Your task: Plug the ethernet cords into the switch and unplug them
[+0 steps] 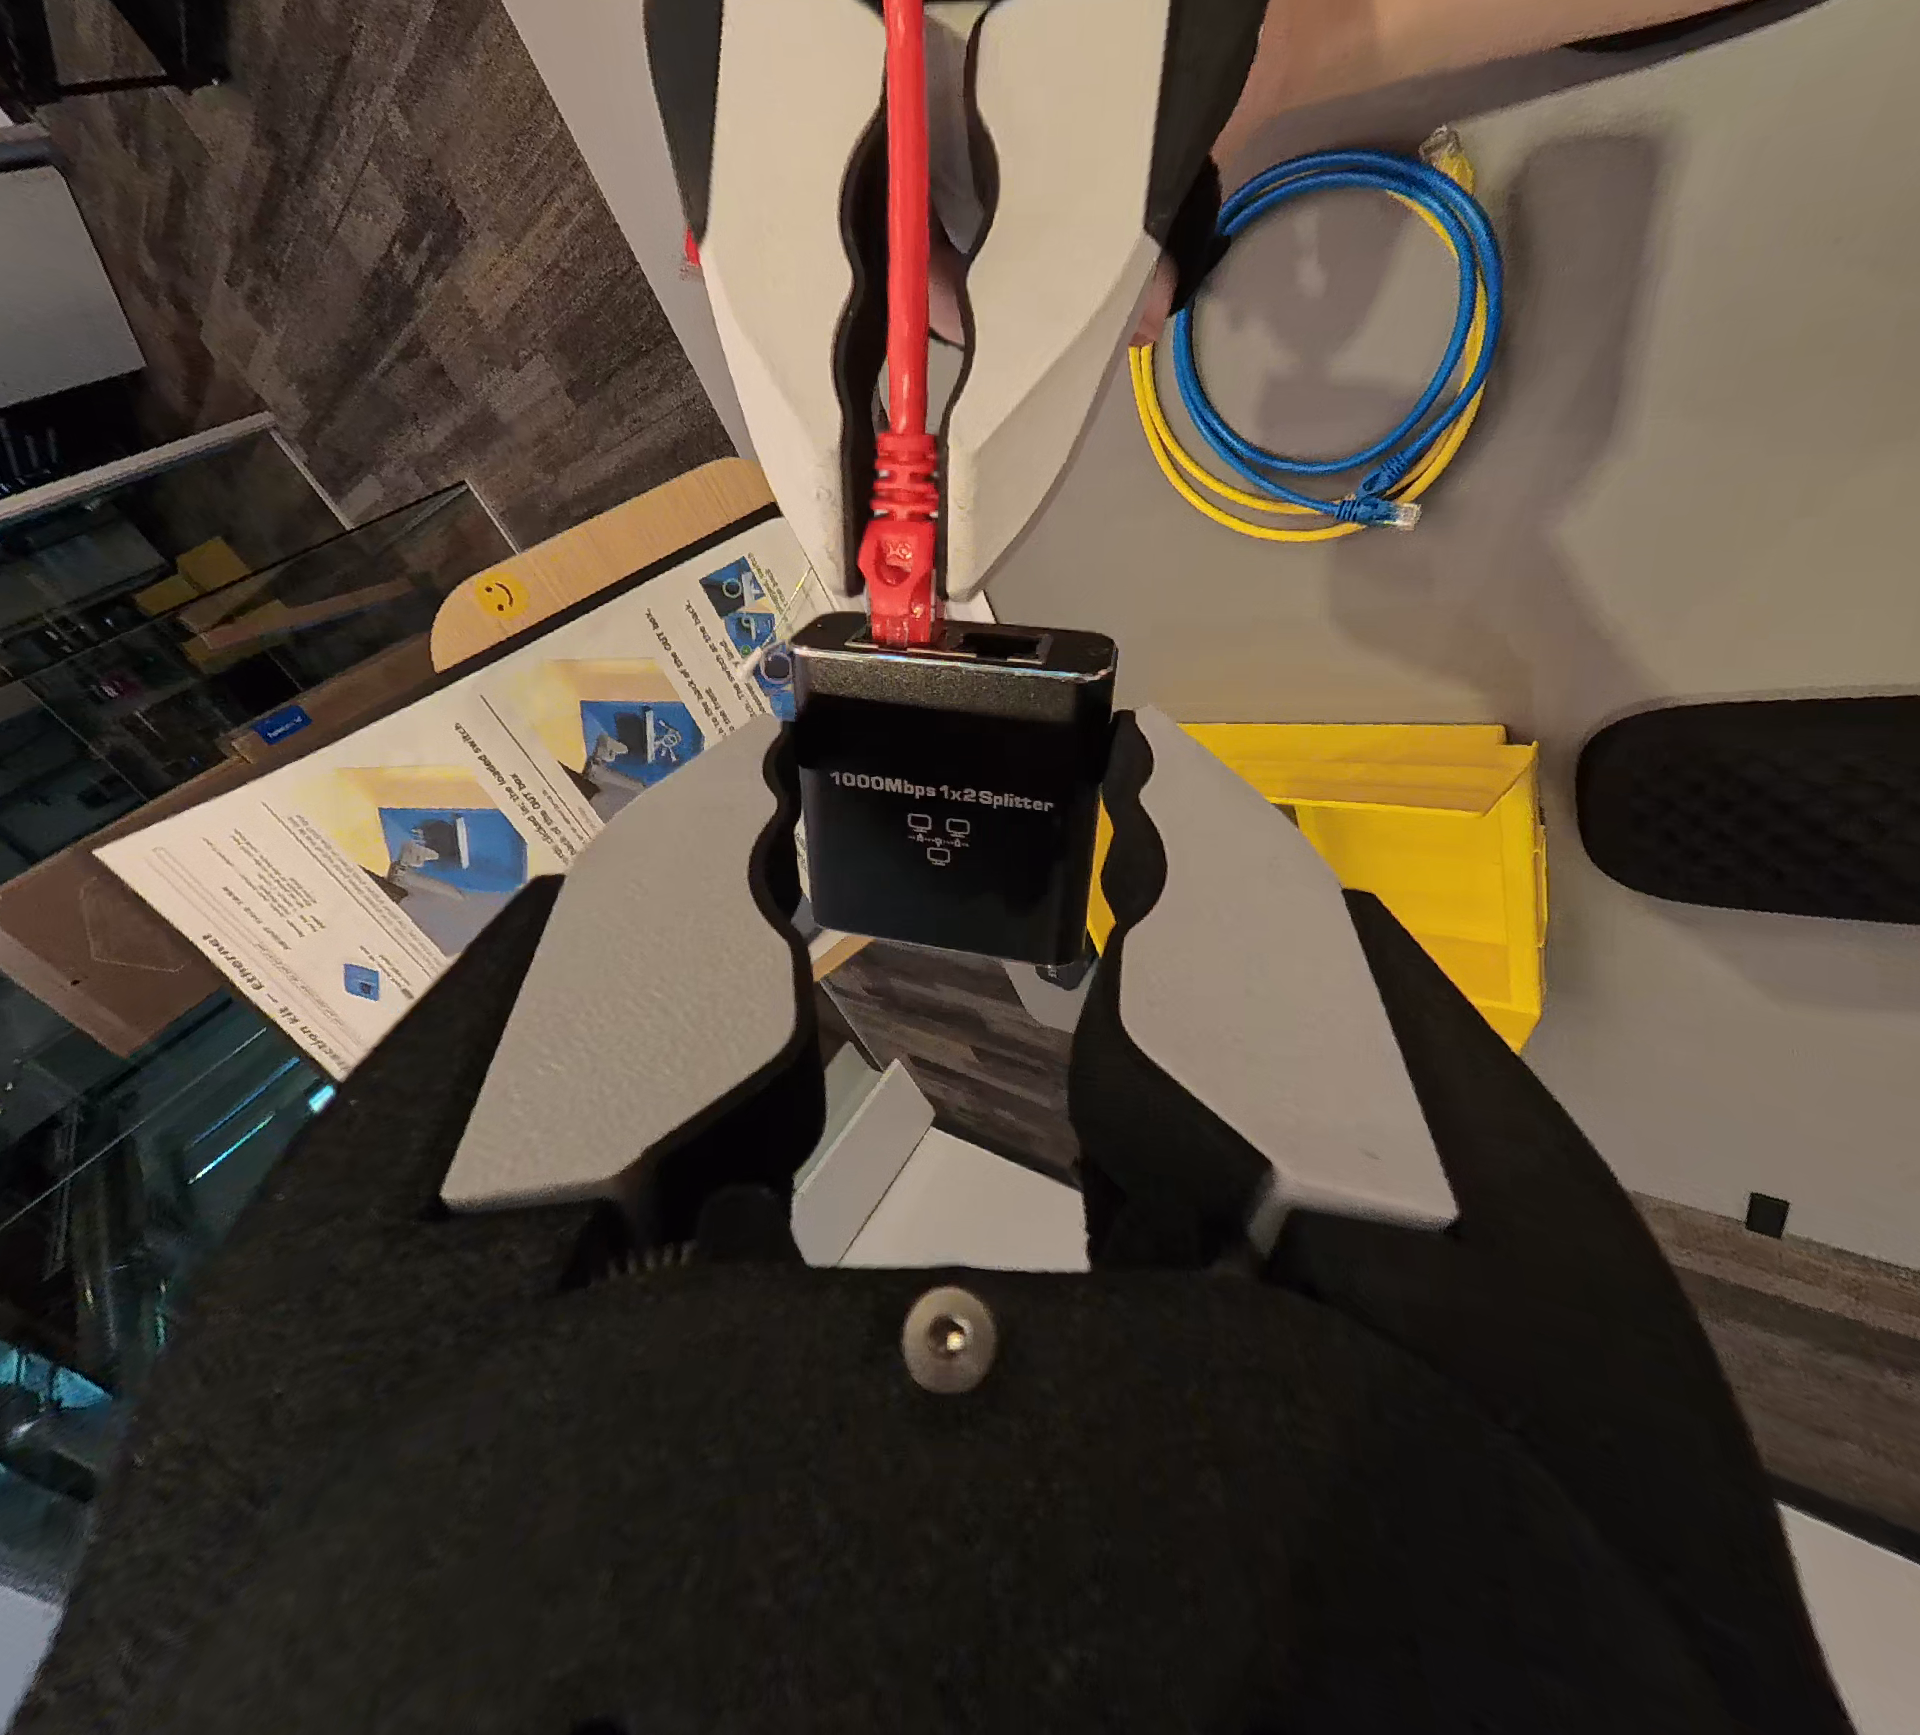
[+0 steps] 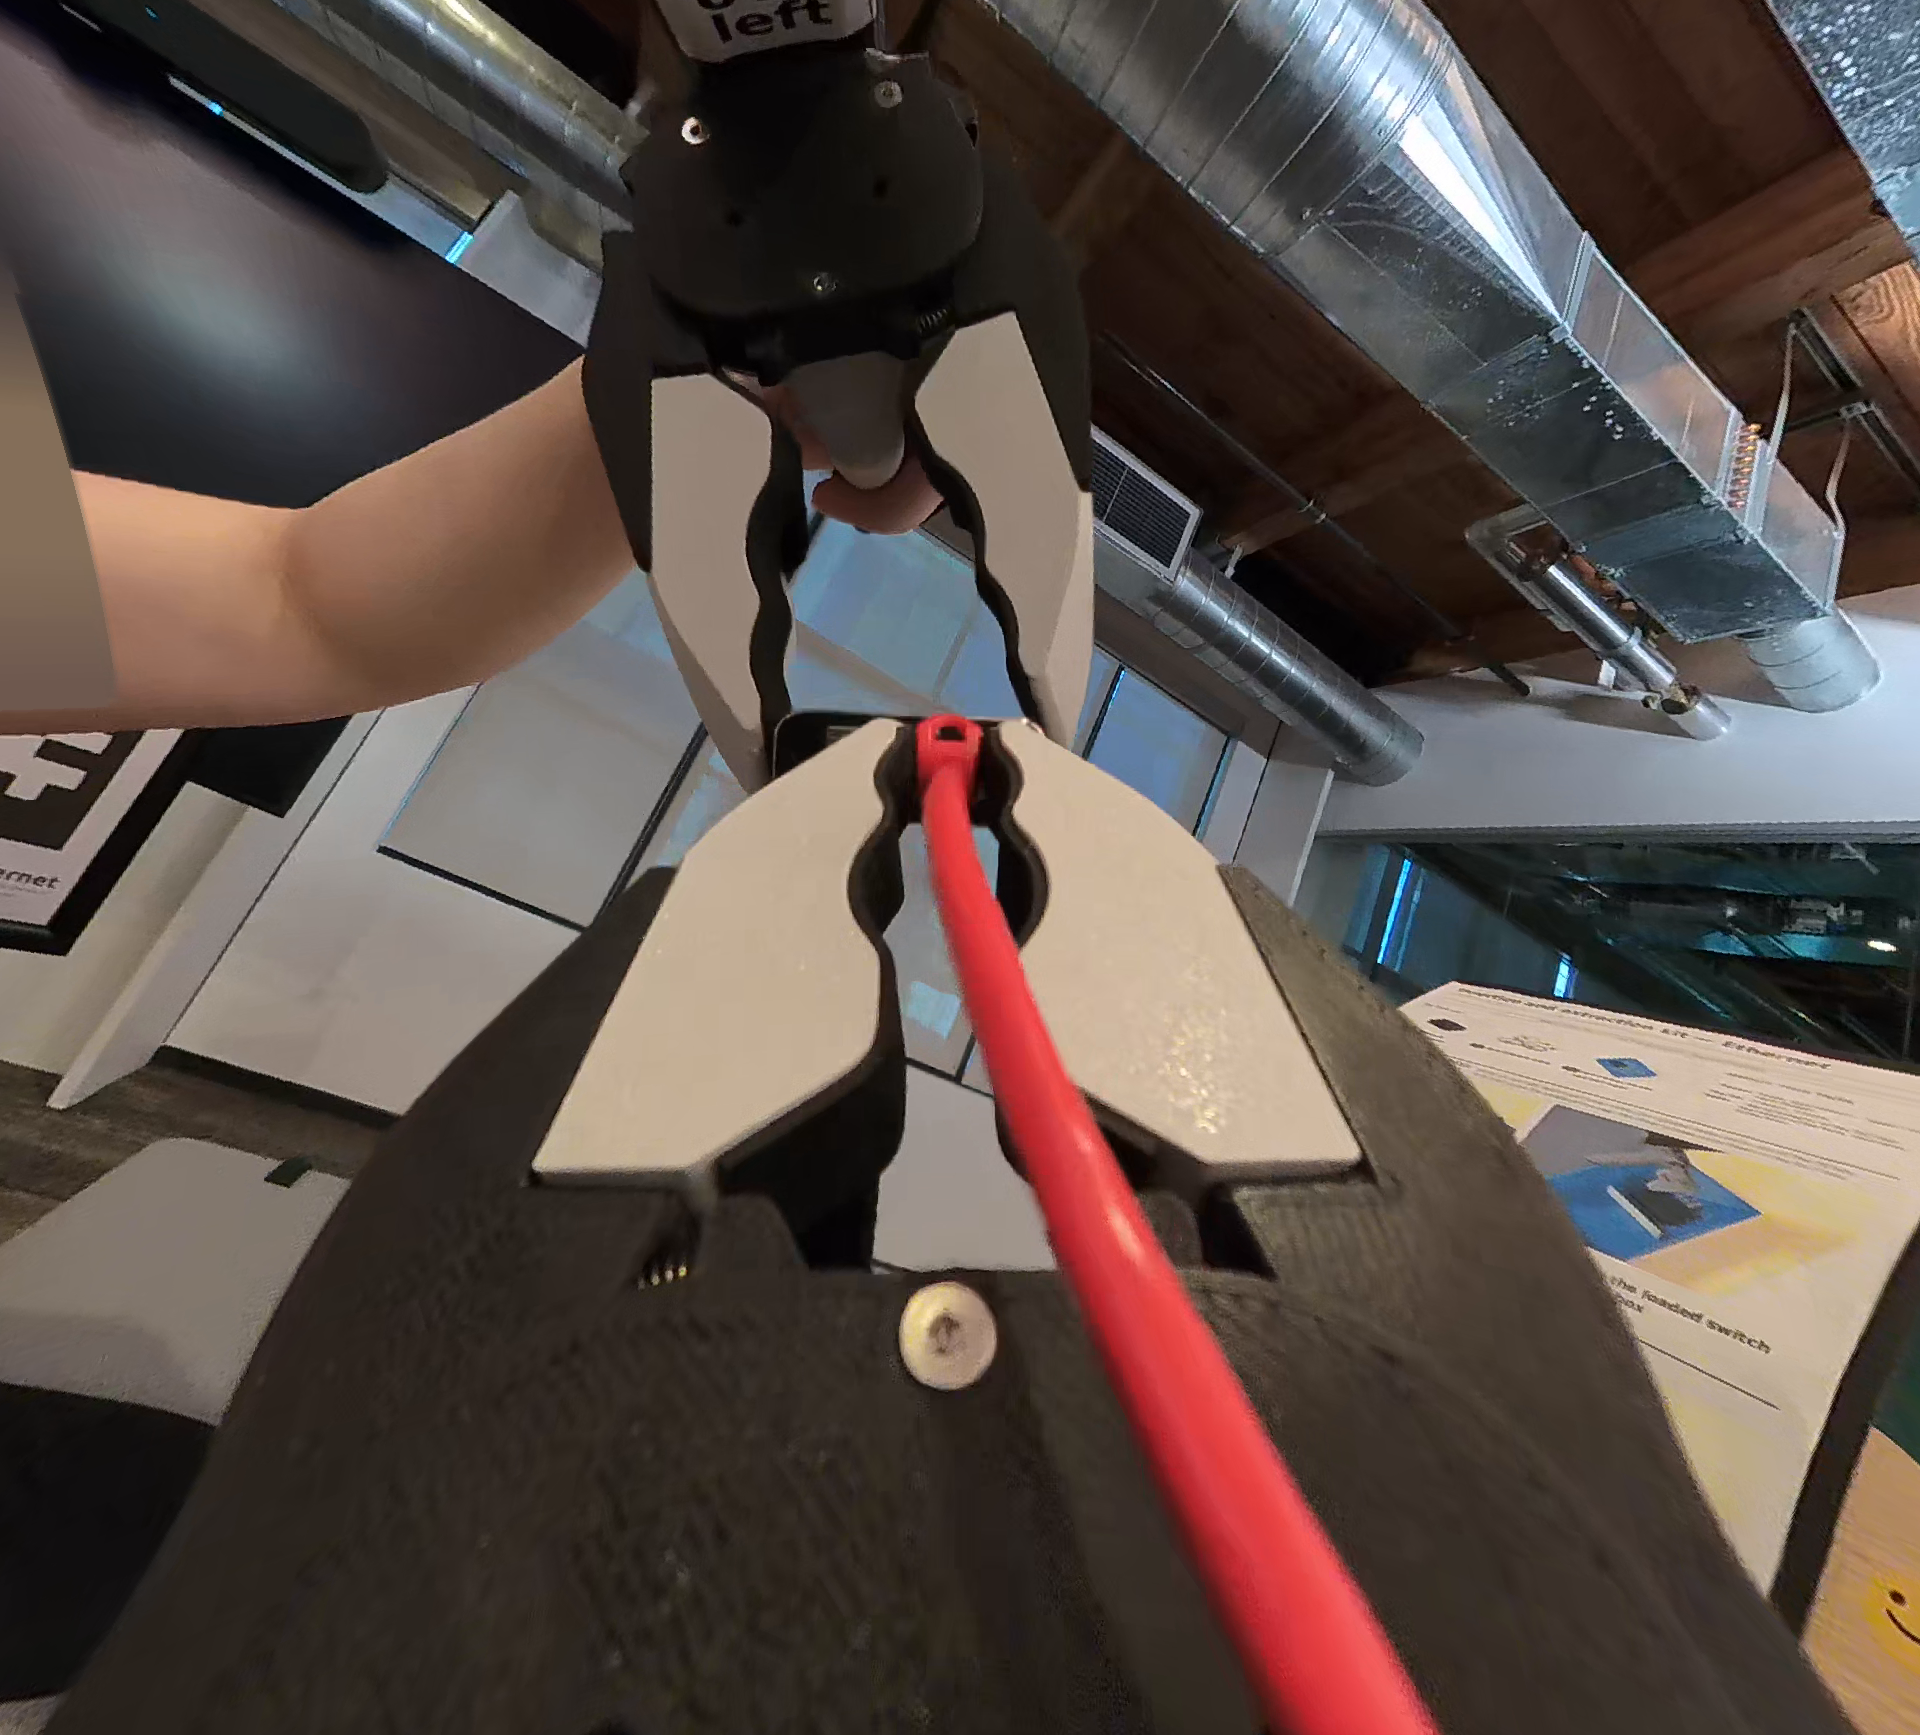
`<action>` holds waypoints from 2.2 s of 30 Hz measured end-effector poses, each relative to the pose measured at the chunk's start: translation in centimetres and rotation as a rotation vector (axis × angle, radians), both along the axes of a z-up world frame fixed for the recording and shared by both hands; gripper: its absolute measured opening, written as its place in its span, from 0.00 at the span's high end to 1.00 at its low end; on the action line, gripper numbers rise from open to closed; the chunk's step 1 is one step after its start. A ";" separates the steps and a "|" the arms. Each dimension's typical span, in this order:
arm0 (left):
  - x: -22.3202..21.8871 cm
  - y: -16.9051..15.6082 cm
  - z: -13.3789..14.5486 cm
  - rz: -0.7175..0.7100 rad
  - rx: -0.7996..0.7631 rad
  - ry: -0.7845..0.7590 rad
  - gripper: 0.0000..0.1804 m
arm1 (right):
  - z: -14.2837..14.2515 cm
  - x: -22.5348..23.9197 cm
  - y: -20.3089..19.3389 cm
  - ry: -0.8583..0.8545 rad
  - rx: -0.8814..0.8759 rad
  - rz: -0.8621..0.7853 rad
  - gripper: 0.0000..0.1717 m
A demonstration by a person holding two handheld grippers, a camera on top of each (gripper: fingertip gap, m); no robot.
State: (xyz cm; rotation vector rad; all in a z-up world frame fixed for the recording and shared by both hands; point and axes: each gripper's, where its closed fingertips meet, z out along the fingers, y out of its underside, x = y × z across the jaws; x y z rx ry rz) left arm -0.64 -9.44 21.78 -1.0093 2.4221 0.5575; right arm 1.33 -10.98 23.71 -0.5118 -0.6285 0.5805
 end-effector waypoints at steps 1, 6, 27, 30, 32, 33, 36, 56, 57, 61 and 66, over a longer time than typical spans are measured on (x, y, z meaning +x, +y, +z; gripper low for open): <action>-0.1 0.2 -0.1 0.004 0.001 0.002 0.69 | 0.0 0.0 0.0 0.001 -0.004 0.002 0.92; -0.8 0.8 -0.5 0.019 -0.006 0.015 0.69 | -0.3 -0.5 0.4 -0.039 -0.030 -0.003 0.93; -1.7 1.7 -1.2 0.043 0.001 0.040 0.69 | -1.5 -2.2 2.3 -0.158 -0.107 -0.085 0.92; -1.7 1.7 -1.3 0.046 0.008 0.049 0.69 | -1.5 -2.2 2.4 -0.160 -0.100 -0.111 0.92; -1.6 1.6 -1.3 0.046 0.002 0.048 0.69 | -1.5 -2.1 2.3 -0.156 -0.104 -0.099 0.92; -1.5 1.5 -1.2 0.043 -0.004 0.041 0.69 | -1.4 -2.0 2.2 -0.146 -0.098 -0.094 0.92; -1.4 1.5 -1.1 0.031 0.013 0.039 0.69 | -1.3 -1.9 2.2 -0.121 -0.081 -0.102 0.92; 0.4 0.0 0.2 -0.070 0.241 0.026 0.68 | 0.0 -0.1 0.1 0.075 0.113 -0.131 0.92; 0.5 -0.1 0.3 -0.071 0.241 0.021 0.68 | 0.0 0.0 0.0 0.083 0.117 -0.137 0.92; 0.9 -0.8 0.3 -0.107 0.226 -0.001 0.65 | 0.2 0.6 -0.7 0.094 0.136 -0.140 0.93; 1.0 -0.7 1.1 -0.090 0.234 -0.053 0.54 | 0.5 2.3 -1.5 0.146 0.156 -0.139 0.93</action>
